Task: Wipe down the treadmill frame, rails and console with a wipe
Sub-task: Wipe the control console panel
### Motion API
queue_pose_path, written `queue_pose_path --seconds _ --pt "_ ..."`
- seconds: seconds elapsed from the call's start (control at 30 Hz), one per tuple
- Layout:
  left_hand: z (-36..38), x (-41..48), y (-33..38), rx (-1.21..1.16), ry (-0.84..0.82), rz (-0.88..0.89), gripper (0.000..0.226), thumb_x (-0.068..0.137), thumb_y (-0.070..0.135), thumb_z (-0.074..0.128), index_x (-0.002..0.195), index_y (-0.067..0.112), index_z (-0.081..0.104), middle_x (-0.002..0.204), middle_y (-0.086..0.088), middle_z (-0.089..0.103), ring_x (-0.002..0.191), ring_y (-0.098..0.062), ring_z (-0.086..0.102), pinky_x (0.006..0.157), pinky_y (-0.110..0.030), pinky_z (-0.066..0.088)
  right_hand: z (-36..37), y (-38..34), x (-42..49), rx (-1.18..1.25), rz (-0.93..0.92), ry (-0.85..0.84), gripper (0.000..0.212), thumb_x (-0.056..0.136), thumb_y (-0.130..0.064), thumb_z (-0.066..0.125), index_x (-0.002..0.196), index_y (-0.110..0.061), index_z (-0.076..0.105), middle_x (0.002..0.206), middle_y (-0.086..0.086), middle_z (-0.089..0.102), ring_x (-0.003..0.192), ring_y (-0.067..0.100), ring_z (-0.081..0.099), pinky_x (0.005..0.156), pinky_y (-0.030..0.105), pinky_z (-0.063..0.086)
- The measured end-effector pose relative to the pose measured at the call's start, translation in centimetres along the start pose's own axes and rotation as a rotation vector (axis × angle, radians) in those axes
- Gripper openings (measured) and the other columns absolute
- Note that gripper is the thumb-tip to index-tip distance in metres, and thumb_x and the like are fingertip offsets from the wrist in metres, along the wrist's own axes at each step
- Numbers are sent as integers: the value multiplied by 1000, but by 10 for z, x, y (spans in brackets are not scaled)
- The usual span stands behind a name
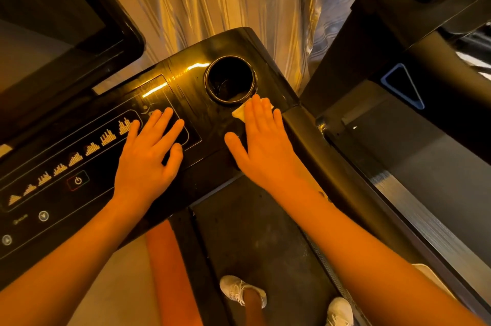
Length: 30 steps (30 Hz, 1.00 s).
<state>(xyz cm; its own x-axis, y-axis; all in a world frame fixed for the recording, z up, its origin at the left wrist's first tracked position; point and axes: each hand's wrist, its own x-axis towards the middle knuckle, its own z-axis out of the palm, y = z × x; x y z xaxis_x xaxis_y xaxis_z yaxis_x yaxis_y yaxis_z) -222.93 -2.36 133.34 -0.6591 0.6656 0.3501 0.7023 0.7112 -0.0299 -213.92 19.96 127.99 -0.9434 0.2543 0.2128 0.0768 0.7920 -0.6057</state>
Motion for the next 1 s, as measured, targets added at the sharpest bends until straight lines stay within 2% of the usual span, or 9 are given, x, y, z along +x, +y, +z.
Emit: queue_pose_path --seconds 0.1,0.17,0.37,0.47,0.63,0.7,0.77,0.87,1.0 --pt "0 0 1 18 -5 11 48 103 30 42 149 17 47 160 -7 36 152 -24 25 124 -54 17 3 4 -16 -50 -67 -45 80 105 -60 21 164 -8 5 171 13 0 158 26 -7 124 35 -10" --pt "1 -1 -1 40 -14 30 48 103 29 41 150 16 46 161 -9 35 152 -26 25 123 -56 18 -2 14 -5 -96 -93 -38 78 107 -59 24 164 -8 6 171 13 2 158 27 -4 124 36 -9" --pt "2 1 0 21 -39 1 50 103 31 39 151 17 45 162 -7 32 152 -26 22 122 -59 15 -15 26 24 -116 -1 -45 79 107 -59 24 163 -7 8 171 16 6 158 30 1 125 40 -5" --pt "3 3 7 -32 -8 -63 50 102 31 40 149 16 48 161 -6 34 152 -21 20 123 -56 10 -15 25 2 -78 -53 -37 76 107 -57 27 162 -8 14 170 14 12 158 29 5 127 42 1" --pt "9 14 30 -86 39 -273 51 101 29 36 151 19 46 163 -1 32 154 -18 18 124 -59 1 -23 45 17 -71 -37 -98 74 107 -57 21 164 -12 7 171 10 4 158 25 -2 127 41 -4" --pt "11 14 34 -40 43 -281 53 101 31 33 152 19 44 163 -2 32 154 -19 19 124 -60 3 -28 55 40 -32 -10 -83 73 105 -58 16 163 -12 14 171 10 13 158 26 8 128 52 8" --pt "11 14 35 5 40 -270 54 101 30 32 152 18 43 163 -3 32 154 -20 20 123 -62 6 -30 62 53 -3 -16 -73 74 103 -58 14 160 -11 21 167 10 23 154 27 19 125 55 18" --pt "12 13 35 31 31 -266 54 102 29 32 153 18 42 164 -3 30 154 -21 19 123 -62 7 -27 65 34 49 -55 -91 74 104 -58 16 162 -12 16 170 8 16 158 25 10 128 51 9" --pt "12 13 36 12 36 -280 53 102 30 34 153 20 42 164 -1 30 154 -19 18 124 -60 6 -28 73 21 35 -97 -110 75 103 -58 17 163 -13 14 171 8 12 158 23 7 128 48 7"
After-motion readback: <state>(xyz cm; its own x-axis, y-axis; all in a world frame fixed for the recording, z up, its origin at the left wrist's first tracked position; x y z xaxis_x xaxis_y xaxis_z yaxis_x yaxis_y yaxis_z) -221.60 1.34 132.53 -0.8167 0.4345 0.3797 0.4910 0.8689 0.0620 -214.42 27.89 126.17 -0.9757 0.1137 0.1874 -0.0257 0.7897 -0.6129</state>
